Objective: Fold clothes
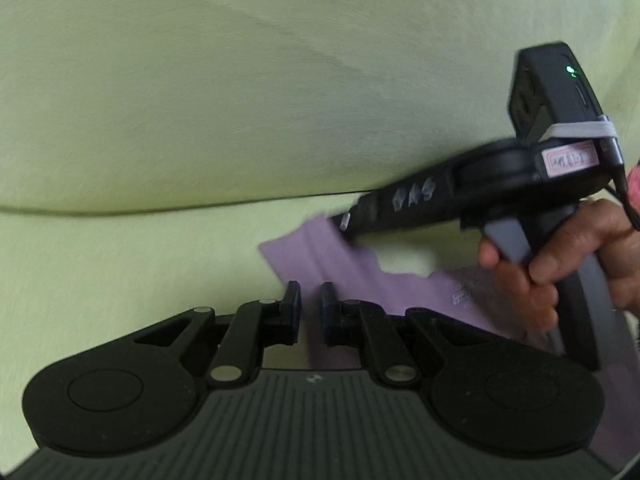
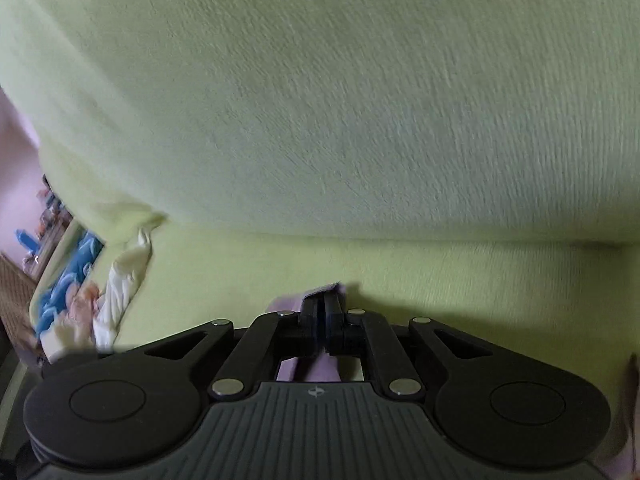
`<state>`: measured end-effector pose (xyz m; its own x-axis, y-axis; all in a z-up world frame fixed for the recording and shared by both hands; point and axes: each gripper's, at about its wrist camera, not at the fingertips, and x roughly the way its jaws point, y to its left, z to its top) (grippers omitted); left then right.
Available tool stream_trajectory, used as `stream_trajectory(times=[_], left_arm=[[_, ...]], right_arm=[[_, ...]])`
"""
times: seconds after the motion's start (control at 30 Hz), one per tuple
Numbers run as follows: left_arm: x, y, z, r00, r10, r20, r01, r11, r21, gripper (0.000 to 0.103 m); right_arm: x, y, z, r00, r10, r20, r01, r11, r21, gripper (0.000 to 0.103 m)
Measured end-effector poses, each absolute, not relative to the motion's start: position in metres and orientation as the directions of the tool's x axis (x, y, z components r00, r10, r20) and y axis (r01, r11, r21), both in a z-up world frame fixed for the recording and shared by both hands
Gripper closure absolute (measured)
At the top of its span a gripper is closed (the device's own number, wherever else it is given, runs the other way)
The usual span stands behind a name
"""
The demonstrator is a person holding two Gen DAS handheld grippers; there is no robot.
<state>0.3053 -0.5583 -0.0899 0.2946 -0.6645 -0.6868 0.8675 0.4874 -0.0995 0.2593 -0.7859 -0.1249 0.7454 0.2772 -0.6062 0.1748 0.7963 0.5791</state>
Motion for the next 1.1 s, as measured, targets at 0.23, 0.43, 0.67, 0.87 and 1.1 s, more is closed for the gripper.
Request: stream_trajectory(times=[0.23,0.43,0.67,0.87,1.1], left_arm=[[0.303,-0.575,-0.086,0.355,-0.635,-0.686,0.874,0.486,0.003,0.095],[0.32,-0.577,-0.083,0.334,-0.633,-0.699,0.904,0.426,0.047,0.073],[0.317,-0.593,-0.096,0.344,-0.654,-0.674,0.921,0.373,0.107,0.1],[0.288,-0.585,-0.101,0.538,-0.592,-0.6,0.843,0.4,0.361,0.097],[0.301,-0.585,-0.102,0.529,-0.559,-0.638,0.841,0.447,0.305,0.094]], right_arm=[[0.182,-0.803,-0.089,0.773,0.174,-0.61,0.183,0.859,0.478,0.02],[0.108,-0.847,-0.093,0.819,0.08,-0.568,0.28,0.809,0.518,0.022],[0.077,-0.88,-0.106,0.805,-0.054,-0.591,0.429,0.742,0.515,0.029],[0.094,-0.879,-0.118,0.793,-0.049,-0.607,0.392,0.803,0.448,0.049],[0.117,-0.852,-0.116,0.756,-0.072,-0.65,0.306,0.917,0.255,0.103]])
